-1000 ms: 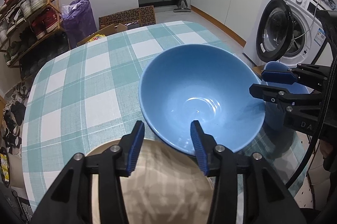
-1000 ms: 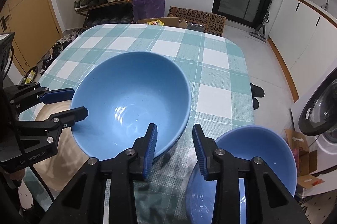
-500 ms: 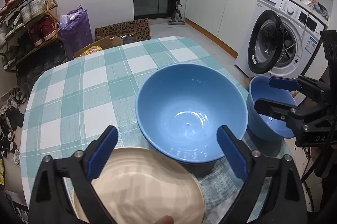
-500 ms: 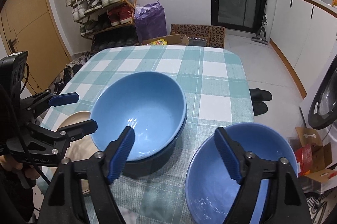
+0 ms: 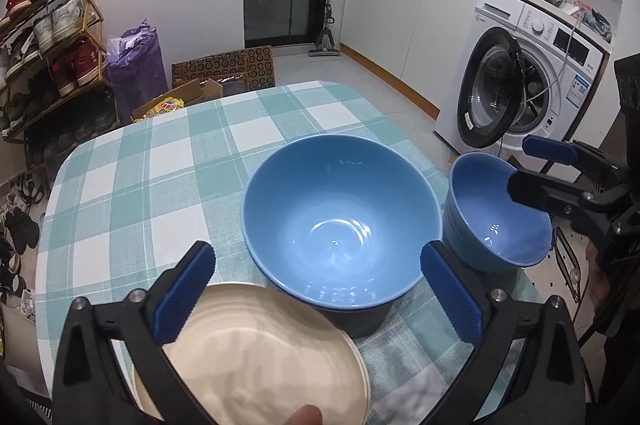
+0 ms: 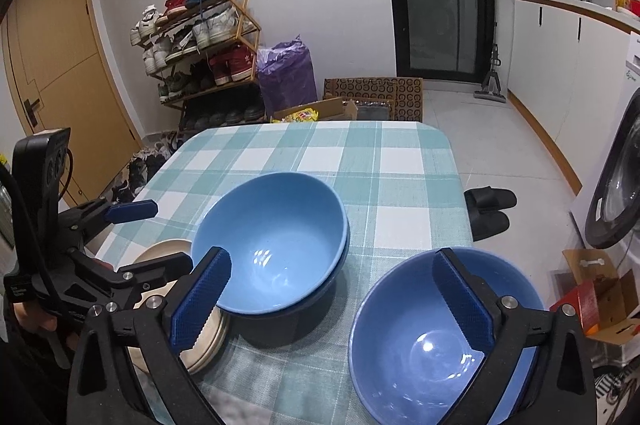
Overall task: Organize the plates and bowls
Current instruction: 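Withdraw both grippers and move them to the remaining single light-blue bowl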
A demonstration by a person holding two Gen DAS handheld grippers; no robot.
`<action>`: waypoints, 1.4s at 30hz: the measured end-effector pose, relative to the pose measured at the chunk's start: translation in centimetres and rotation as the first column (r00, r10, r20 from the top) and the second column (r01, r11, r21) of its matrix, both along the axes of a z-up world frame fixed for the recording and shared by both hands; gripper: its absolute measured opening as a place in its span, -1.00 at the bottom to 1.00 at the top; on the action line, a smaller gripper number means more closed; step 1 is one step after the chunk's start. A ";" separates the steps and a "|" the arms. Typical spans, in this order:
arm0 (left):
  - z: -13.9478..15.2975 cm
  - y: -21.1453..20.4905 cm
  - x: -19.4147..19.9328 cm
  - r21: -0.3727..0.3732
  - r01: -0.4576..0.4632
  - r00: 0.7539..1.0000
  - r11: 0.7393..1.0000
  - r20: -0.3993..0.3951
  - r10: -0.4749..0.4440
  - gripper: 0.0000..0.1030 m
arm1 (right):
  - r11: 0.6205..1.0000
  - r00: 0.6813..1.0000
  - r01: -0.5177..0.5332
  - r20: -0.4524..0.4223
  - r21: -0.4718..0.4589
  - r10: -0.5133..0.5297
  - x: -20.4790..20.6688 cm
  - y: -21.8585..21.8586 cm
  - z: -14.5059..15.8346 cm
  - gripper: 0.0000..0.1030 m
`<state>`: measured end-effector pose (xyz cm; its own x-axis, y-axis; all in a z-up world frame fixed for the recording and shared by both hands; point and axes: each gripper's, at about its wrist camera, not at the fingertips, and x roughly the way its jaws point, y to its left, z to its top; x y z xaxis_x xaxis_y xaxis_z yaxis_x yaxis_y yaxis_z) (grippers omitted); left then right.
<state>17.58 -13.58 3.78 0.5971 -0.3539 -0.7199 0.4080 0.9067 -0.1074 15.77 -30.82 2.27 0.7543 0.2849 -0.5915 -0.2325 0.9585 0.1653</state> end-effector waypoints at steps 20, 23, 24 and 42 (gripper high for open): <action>0.4 -4.3 -1.9 -0.001 0.076 0.997 0.997 0.005 -0.076 1.00 | 0.988 0.989 0.141 0.028 0.064 -0.143 -6.0 -7.0 1.4 0.99; 0.5 -5.1 -2.3 0.004 0.092 0.996 0.996 0.015 -0.092 1.00 | 0.985 0.987 0.159 0.020 0.069 -0.161 -6.6 -7.9 1.1 0.99; 0.6 -5.4 -2.4 0.005 0.100 0.995 0.995 0.017 -0.100 1.00 | 0.984 0.986 0.165 0.018 0.071 -0.167 -6.8 -8.3 1.0 0.99; 0.1 -10.1 -3.3 -0.020 0.194 0.981 0.981 -0.002 -0.194 0.81 | 0.963 0.970 0.244 -0.012 0.114 -0.244 -9.8 -12.9 -0.8 0.99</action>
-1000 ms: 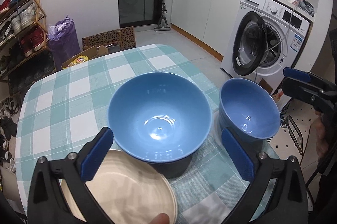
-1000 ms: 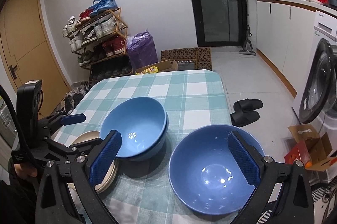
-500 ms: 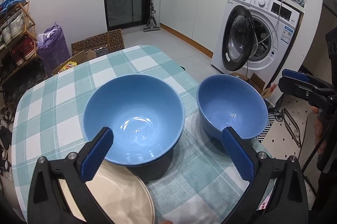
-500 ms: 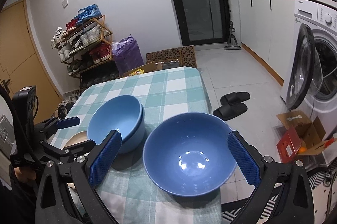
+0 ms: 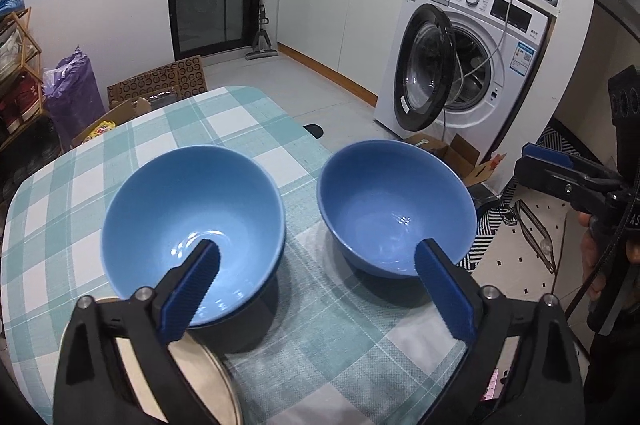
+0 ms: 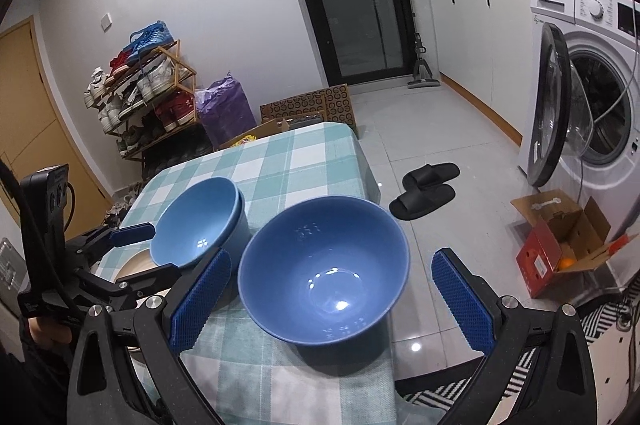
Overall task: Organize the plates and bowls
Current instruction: 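Withdraw both grippers and move them to the remaining single light-blue bowl, then close both grippers on the rim of the single light-blue bowl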
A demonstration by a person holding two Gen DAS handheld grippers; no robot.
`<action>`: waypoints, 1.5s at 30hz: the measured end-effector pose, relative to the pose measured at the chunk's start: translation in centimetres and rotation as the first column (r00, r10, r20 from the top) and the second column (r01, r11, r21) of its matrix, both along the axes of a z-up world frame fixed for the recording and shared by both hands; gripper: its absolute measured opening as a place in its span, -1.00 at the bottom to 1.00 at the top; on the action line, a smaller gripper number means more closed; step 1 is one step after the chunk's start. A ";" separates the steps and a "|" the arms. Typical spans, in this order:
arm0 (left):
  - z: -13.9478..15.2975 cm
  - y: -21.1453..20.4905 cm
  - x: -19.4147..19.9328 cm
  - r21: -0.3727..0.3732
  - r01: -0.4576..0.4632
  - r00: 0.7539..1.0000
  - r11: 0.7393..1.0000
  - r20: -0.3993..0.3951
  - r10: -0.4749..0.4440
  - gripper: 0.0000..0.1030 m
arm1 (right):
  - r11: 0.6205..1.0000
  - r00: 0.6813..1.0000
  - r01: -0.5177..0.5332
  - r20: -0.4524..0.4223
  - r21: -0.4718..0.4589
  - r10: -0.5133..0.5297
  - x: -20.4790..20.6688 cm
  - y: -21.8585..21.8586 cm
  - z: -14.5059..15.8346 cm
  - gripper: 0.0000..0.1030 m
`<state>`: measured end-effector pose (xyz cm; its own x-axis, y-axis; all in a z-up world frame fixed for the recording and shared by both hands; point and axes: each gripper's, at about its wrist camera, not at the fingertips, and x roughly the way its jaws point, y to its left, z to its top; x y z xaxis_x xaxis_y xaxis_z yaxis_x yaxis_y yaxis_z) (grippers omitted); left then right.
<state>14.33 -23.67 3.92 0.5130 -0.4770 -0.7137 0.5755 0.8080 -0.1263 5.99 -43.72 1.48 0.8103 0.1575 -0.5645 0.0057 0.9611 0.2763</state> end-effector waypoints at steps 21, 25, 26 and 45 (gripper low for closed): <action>-2.7 -3.9 0.9 0.001 0.064 0.990 0.998 -0.123 -0.063 0.04 | 0.998 0.995 0.049 -0.090 0.028 -0.046 1.0 -2.6 -4.0 0.98; -3.2 -3.9 1.2 -0.013 0.056 0.987 0.998 -0.147 -0.057 -0.08 | 0.998 0.993 0.057 -0.108 0.024 -0.054 1.5 -2.5 -4.7 0.82; -3.3 -4.0 1.2 -0.009 0.054 0.987 0.999 -0.151 -0.055 -0.08 | 0.998 0.992 0.057 -0.115 0.020 -0.055 1.7 -2.5 -5.0 0.79; -4.6 -4.8 2.8 0.007 0.039 0.985 0.999 -0.171 -0.038 -0.19 | 0.999 0.978 0.046 -0.205 0.025 -0.040 5.1 -2.2 -8.9 0.18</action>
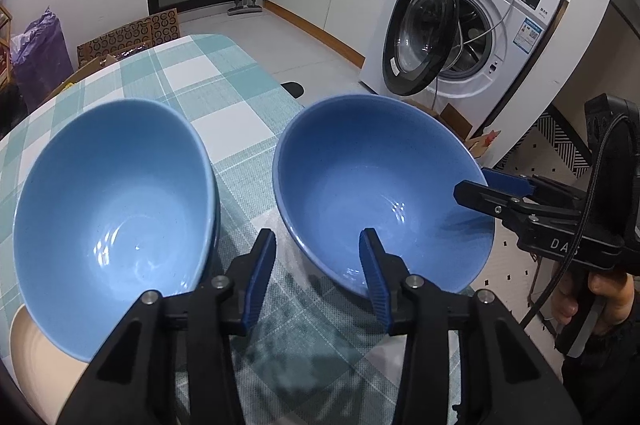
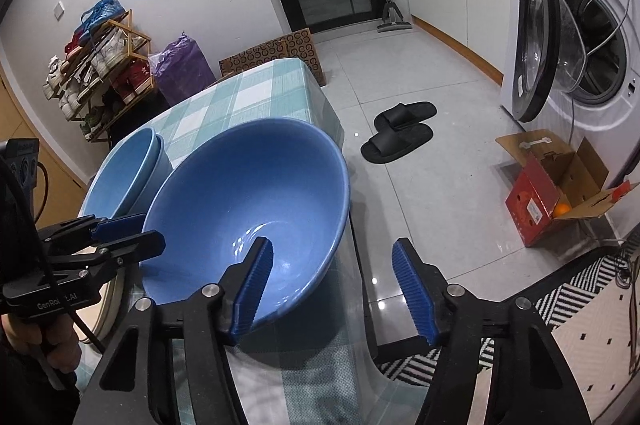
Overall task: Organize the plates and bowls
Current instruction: 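Close both grippers on the rim of the single light-blue bowl, then lift the bowl with both grippers and carry it toward the bowl stack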
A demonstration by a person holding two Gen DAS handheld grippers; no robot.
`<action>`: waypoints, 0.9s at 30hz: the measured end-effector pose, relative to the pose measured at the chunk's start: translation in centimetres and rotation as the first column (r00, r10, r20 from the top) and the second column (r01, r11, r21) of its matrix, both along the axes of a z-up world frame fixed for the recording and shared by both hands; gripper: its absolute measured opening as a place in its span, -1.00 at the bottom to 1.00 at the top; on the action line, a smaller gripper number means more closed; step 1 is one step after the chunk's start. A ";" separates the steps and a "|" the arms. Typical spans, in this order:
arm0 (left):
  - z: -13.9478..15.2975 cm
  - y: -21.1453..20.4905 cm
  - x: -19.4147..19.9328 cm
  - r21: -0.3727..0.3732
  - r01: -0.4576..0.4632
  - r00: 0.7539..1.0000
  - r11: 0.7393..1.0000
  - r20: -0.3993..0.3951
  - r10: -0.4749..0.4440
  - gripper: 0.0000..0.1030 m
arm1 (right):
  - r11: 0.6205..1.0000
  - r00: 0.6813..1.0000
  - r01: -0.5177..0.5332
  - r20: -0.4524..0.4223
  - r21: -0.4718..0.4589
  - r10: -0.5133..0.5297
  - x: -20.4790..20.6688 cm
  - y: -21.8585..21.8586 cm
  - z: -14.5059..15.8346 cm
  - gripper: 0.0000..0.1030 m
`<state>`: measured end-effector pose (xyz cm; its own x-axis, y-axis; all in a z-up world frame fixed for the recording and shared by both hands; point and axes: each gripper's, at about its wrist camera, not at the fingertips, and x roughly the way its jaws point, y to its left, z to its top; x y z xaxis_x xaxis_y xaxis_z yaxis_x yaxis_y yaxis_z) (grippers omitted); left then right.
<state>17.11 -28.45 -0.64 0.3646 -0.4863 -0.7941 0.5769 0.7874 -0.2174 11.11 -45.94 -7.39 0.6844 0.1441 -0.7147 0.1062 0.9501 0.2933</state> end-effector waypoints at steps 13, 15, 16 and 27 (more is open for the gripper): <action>-0.1 -0.6 0.0 0.028 0.013 0.999 1.000 0.035 -0.014 -0.34 | 1.000 1.000 -0.028 0.008 -0.012 0.028 0.4 0.8 0.1 -0.19; -0.1 -0.6 0.0 0.027 0.016 0.999 1.000 0.034 -0.017 -0.40 | 0.999 0.999 -0.033 0.005 -0.021 0.033 0.5 1.0 0.1 -0.26; -0.1 -0.6 0.0 0.025 0.020 0.999 0.999 0.032 -0.020 -0.41 | 0.999 0.999 -0.039 0.004 -0.022 0.039 0.5 1.2 0.1 -0.29; 0.2 -0.4 -0.2 0.025 0.015 0.999 1.000 0.050 -0.017 -0.43 | 0.998 0.999 -0.034 0.012 -0.054 0.035 0.2 1.7 0.5 -0.44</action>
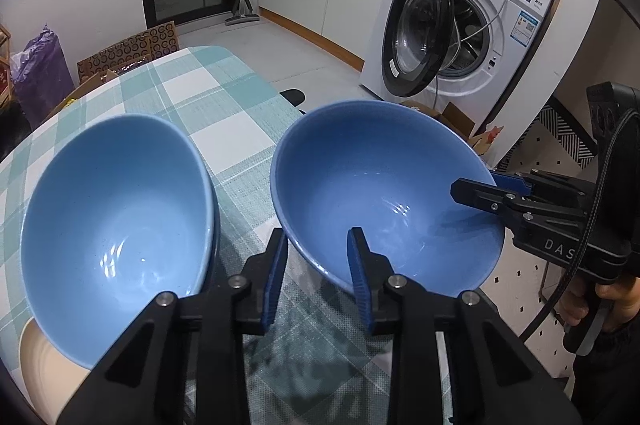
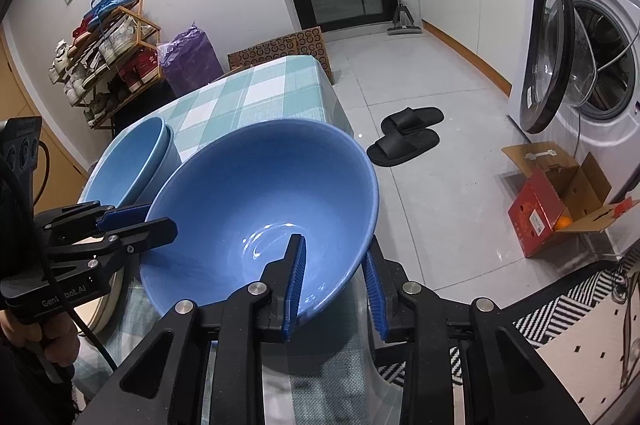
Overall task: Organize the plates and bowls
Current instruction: 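Lift the bowl with both grippers and carry it toward the bowl stack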
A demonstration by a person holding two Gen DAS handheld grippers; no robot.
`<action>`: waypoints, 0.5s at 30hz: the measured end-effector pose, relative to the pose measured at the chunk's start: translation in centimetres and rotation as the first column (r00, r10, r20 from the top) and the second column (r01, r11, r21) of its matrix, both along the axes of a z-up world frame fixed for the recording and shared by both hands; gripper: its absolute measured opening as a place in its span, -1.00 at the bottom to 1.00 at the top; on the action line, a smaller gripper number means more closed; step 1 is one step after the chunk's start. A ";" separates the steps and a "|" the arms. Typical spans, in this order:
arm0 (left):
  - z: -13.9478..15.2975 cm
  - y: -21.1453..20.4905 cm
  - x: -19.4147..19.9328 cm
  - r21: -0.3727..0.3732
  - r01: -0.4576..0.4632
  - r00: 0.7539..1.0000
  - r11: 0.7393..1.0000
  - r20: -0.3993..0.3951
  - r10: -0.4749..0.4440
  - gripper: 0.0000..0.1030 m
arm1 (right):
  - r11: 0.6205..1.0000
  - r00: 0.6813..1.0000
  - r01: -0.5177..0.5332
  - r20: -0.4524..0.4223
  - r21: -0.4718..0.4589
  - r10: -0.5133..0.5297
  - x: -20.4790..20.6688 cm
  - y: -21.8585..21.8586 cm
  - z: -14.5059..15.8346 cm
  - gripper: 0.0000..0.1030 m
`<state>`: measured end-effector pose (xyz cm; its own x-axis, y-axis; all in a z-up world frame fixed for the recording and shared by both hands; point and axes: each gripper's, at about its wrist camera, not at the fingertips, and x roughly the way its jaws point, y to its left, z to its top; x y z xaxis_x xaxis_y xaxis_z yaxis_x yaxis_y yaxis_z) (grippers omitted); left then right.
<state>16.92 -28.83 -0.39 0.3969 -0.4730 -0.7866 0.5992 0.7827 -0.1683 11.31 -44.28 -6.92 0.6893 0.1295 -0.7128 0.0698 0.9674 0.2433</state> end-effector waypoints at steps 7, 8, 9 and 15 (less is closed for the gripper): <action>0.7 0.4 -0.3 -0.013 0.002 1.000 1.000 0.014 -0.002 -0.43 | 1.000 1.000 0.003 0.013 -0.021 -0.003 -0.5 0.3 0.7 -0.47; 0.8 0.5 -0.4 -0.015 0.003 1.000 1.000 0.017 -0.002 -0.43 | 1.000 1.000 0.004 0.016 -0.023 -0.004 -0.5 0.4 0.9 -0.47; 1.0 0.6 -0.5 -0.017 0.003 1.000 1.000 0.021 -0.002 -0.43 | 1.000 1.000 0.005 0.020 -0.024 -0.004 -0.7 0.4 1.0 -0.47; 1.7 1.3 -0.9 -0.030 0.001 0.999 1.000 0.039 0.000 -0.43 | 0.999 0.999 0.004 0.045 -0.035 -0.002 -1.4 0.8 2.1 -0.47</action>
<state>16.04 -27.55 1.33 0.4270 -0.4965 -0.7557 0.6065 0.7772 -0.1679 9.86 -43.46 -4.79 0.7210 0.1031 -0.6852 0.0624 0.9752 0.2124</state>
